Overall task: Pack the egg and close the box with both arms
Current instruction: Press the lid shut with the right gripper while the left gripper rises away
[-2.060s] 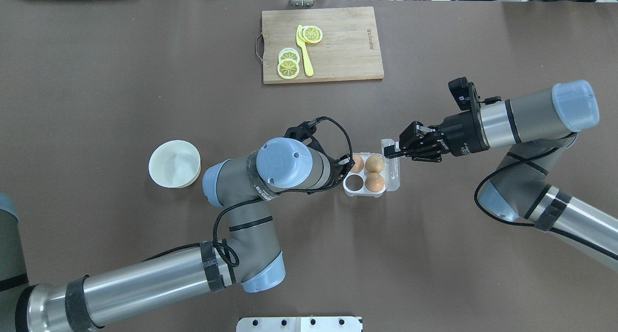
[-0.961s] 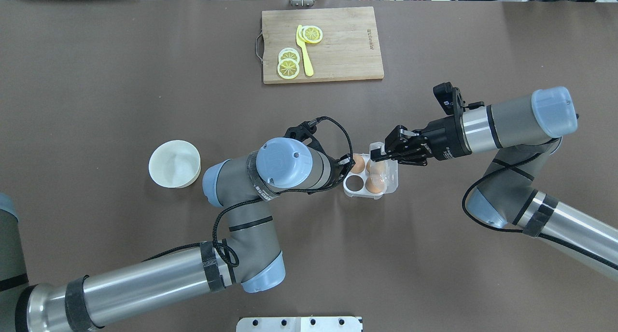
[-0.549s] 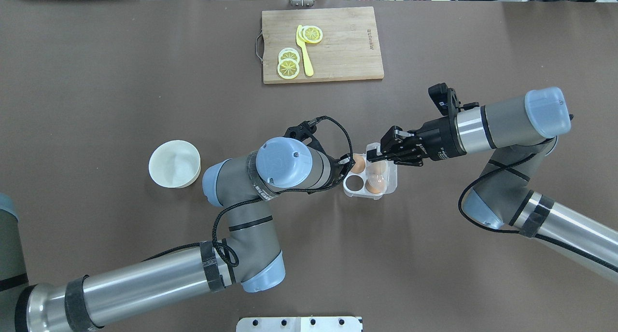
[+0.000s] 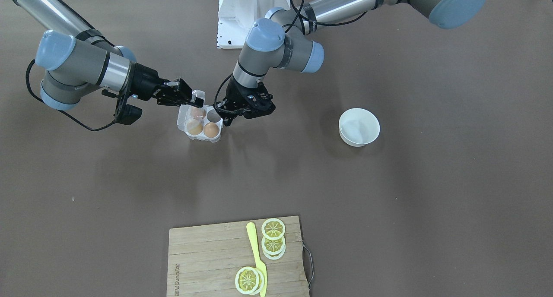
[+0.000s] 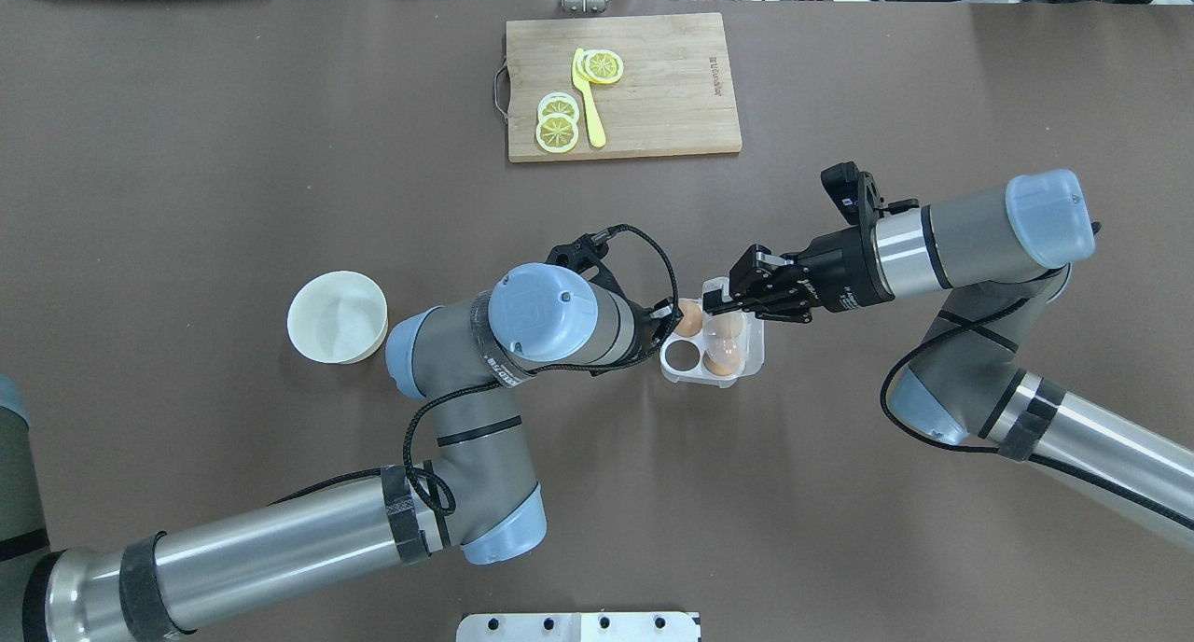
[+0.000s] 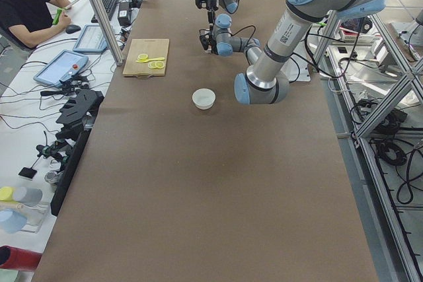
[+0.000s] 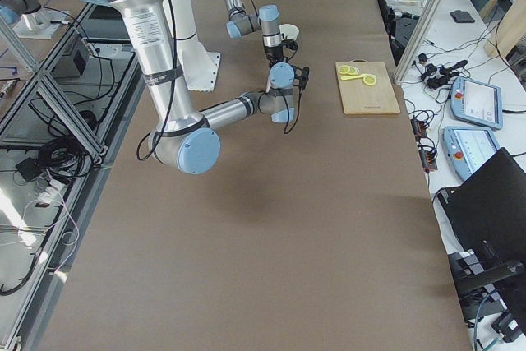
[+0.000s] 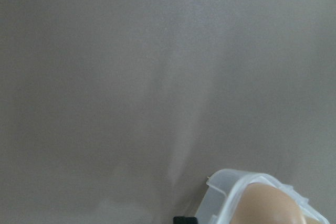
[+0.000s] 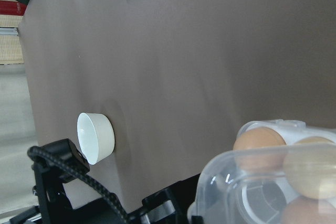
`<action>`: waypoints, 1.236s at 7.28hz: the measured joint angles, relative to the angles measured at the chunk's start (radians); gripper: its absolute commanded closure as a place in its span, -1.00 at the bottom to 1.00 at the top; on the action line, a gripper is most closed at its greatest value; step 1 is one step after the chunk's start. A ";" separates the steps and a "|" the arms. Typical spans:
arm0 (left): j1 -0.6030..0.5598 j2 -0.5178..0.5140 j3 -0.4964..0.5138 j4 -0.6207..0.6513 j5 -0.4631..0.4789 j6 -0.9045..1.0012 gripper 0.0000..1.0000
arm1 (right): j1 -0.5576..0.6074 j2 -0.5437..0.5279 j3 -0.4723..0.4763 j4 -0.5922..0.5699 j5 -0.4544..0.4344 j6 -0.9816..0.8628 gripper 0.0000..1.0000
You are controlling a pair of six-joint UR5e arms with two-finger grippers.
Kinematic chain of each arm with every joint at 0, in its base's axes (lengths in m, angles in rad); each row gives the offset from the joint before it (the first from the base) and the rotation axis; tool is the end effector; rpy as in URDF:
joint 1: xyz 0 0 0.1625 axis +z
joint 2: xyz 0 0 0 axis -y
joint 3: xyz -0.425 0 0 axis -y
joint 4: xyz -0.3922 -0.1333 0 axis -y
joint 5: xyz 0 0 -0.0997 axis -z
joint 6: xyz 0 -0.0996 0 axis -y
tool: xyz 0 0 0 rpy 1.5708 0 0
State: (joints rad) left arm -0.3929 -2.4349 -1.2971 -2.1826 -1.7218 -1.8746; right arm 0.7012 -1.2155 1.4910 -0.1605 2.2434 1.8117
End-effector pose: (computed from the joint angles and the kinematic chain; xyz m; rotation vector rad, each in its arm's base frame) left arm 0.6723 -0.4067 0.1626 -0.0798 1.2200 -0.5185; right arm -0.4058 -0.4358 0.3463 -0.1194 -1.6585 0.1475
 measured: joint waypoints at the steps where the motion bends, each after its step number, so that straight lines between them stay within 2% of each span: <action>1: -0.001 0.001 0.000 -0.001 -0.002 0.000 1.00 | -0.009 0.000 0.000 0.000 -0.012 0.000 0.94; 4: -0.001 0.002 -0.001 -0.002 -0.002 0.000 1.00 | -0.025 -0.002 -0.001 -0.001 -0.030 0.000 0.84; 6: -0.001 0.002 -0.001 -0.003 -0.003 0.000 1.00 | -0.026 -0.001 -0.001 -0.001 -0.031 0.000 0.52; 9: -0.002 0.002 -0.001 -0.009 -0.003 0.000 1.00 | -0.031 -0.001 -0.002 -0.001 -0.035 0.000 0.48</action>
State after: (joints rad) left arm -0.3947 -2.4329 -1.2978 -2.1915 -1.7249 -1.8742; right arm 0.6701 -1.2165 1.4895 -0.1611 2.2082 1.8116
